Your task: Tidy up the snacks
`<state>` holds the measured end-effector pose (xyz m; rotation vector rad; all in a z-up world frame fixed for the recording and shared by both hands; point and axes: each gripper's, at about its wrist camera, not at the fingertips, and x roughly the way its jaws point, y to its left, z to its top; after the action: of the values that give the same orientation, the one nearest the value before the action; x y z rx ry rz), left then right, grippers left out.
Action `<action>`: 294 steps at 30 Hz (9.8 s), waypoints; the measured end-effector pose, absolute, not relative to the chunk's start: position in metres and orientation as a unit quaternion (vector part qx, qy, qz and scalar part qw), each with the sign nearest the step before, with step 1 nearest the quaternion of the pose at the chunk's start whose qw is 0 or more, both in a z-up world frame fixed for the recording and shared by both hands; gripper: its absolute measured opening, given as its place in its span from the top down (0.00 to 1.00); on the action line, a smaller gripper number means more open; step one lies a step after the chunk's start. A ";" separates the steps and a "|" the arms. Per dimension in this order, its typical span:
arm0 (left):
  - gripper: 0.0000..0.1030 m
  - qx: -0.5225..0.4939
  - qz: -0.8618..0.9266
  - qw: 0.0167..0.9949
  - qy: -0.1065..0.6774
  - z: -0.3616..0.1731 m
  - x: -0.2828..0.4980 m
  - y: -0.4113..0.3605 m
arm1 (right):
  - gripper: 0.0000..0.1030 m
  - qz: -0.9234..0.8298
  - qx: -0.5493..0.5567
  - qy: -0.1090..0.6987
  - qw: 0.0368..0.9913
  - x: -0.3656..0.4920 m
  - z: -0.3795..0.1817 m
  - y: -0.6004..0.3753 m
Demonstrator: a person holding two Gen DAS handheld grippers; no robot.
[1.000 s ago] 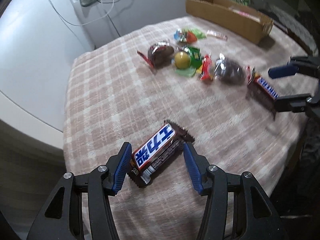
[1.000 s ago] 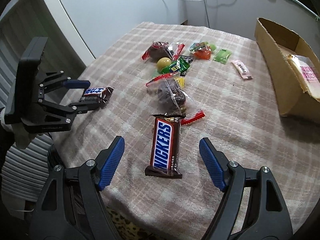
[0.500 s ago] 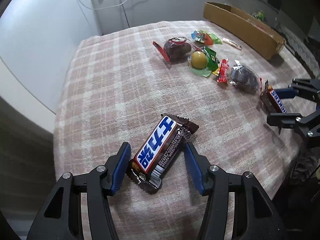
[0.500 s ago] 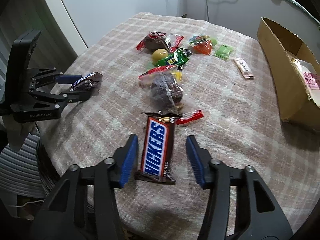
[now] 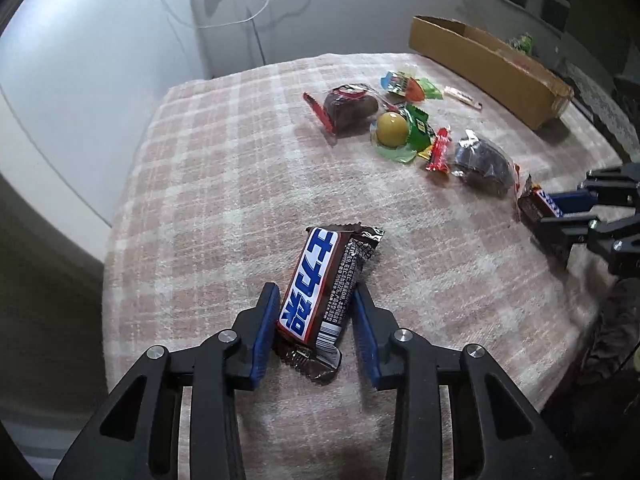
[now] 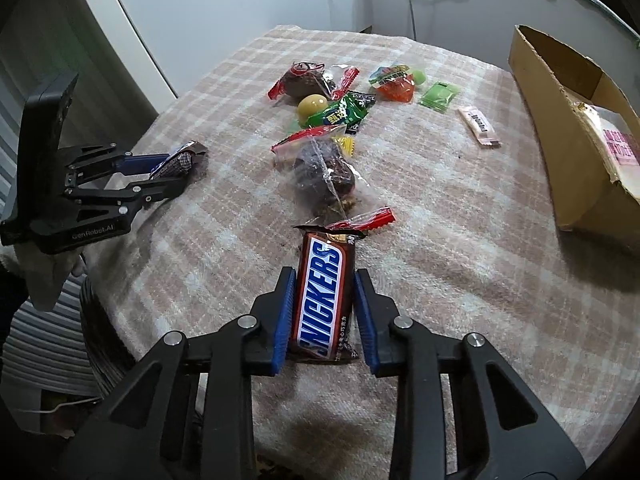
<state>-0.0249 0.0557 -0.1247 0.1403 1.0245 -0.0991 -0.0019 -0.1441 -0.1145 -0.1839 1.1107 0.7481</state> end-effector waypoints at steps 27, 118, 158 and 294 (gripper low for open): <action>0.73 -0.016 -0.090 0.888 0.451 -0.094 -0.012 0.048 | 0.71 0.281 -0.011 0.467 0.838 0.034 -0.060 -0.260; 0.57 -0.015 -0.162 0.913 0.374 -0.005 0.128 -0.074 | 0.25 0.221 -0.056 0.411 0.883 0.153 -0.003 -0.275; 0.66 -0.104 -0.126 0.901 0.401 -0.099 0.062 0.057 | 0.38 0.362 -0.167 0.451 0.798 0.040 -0.116 -0.094; 0.45 -0.021 -0.248 0.901 0.356 -0.040 0.109 -0.134 | 0.11 0.160 -0.027 0.383 0.910 0.122 -0.022 -0.317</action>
<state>0.1093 -0.1337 -0.0400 -0.0437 0.7373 -0.5131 0.1222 -0.3168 -0.0217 -0.0561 0.7891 0.3294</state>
